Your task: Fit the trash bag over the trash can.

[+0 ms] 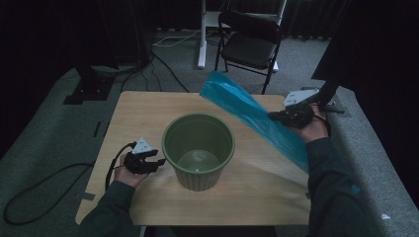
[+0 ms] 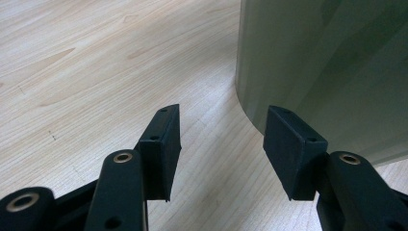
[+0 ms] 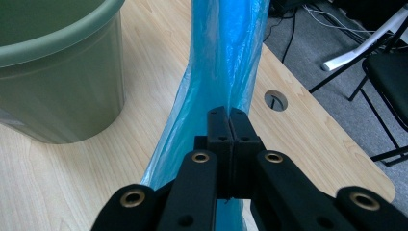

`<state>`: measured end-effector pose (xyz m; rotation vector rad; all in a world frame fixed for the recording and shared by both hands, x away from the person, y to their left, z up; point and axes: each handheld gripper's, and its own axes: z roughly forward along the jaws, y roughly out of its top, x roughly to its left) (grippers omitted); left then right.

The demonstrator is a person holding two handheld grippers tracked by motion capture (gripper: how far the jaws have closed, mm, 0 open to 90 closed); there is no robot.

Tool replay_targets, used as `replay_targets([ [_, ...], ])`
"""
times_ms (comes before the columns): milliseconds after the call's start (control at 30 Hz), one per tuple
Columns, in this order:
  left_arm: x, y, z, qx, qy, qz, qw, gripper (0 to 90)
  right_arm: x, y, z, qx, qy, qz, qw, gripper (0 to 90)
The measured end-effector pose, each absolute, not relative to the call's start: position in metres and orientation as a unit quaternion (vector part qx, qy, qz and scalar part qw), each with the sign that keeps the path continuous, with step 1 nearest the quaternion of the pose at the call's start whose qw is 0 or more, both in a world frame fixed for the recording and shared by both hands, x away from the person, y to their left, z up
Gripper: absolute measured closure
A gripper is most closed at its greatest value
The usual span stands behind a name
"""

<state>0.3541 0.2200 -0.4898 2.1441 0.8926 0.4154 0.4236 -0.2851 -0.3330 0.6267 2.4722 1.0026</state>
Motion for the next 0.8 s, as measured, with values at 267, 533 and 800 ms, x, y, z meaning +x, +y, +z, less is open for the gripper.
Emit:
replay_targets([
  [267,0.354,0.220,-0.490,0.840,0.350,0.162,0.381,47.3,0.422,-0.285,-0.330,0.217,0.886,0.357,0.199,89.6],
  [533,0.354,0.220,-0.490,0.840,0.350,0.162,0.381,47.3,0.418,-0.285,-0.323,0.209,0.888,0.357,0.201,89.7],
  [800,0.354,0.220,-0.490,0.841,0.350,0.162,0.380,47.3,0.414,-0.283,-0.318,0.197,0.891,0.357,0.199,89.6],
])
